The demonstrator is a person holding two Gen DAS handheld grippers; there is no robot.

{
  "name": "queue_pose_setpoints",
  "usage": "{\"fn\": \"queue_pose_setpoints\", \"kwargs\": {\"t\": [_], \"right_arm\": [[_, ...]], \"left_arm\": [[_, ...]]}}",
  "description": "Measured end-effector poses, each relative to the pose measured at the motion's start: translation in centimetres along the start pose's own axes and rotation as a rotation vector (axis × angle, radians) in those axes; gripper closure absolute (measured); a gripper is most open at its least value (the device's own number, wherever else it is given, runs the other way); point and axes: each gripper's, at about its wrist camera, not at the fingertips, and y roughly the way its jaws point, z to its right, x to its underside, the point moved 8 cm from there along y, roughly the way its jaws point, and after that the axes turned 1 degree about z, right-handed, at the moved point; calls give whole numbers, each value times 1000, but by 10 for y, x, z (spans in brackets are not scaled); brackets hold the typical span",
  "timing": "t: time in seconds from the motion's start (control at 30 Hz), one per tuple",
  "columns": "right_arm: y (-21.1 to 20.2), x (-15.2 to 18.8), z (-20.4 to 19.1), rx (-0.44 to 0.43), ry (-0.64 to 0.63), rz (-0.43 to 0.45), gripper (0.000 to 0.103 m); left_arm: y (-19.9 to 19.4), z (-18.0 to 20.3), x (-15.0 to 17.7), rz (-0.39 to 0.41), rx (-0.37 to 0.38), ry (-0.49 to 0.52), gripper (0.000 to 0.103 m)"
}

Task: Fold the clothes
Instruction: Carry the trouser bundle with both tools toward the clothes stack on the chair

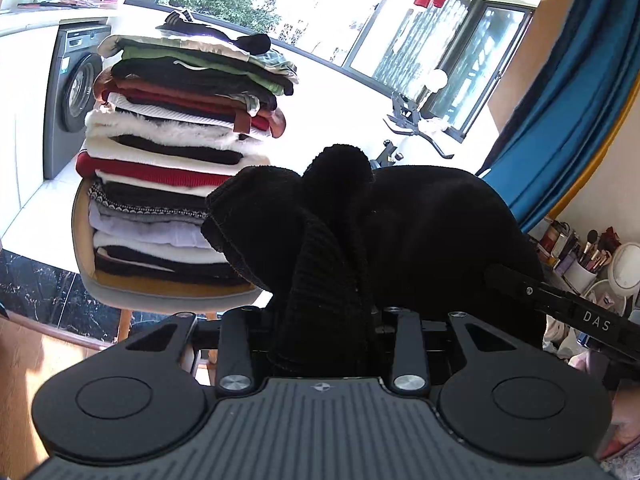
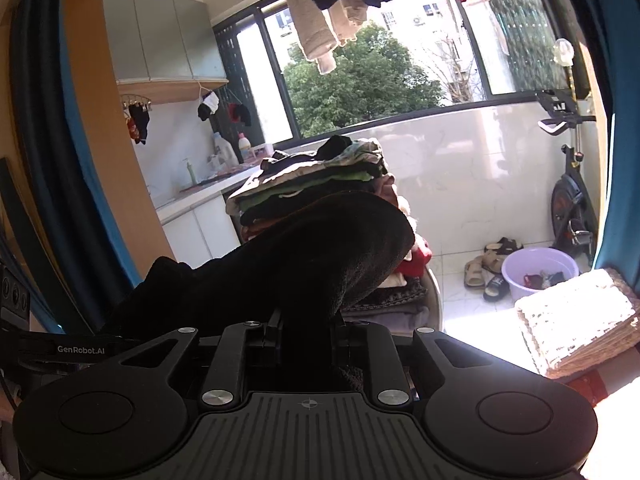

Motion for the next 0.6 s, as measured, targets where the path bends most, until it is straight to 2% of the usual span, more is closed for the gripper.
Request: {"fn": "queue_pose_setpoints", "kwargs": {"t": [0.13,0.23,0.33,0.47,0.6], "right_arm": [[92,-42,-23,41,-16,21,86],[161,-78,-40,48,-4,50,86],[225,-119,-49,47,13,86,86],[305,-177,-58,34,15,123,86],[367,-230,-67,0,-15,147,86]], "left_arm": [[38,-52,-75,-13,34,11,68],[58,-85,-137,2,44,74,68],[81,-117,-202,4,63,69,68],[106,-147,-272,3,68,62,68],[123,-174,-342,28,68,39,68]]}}
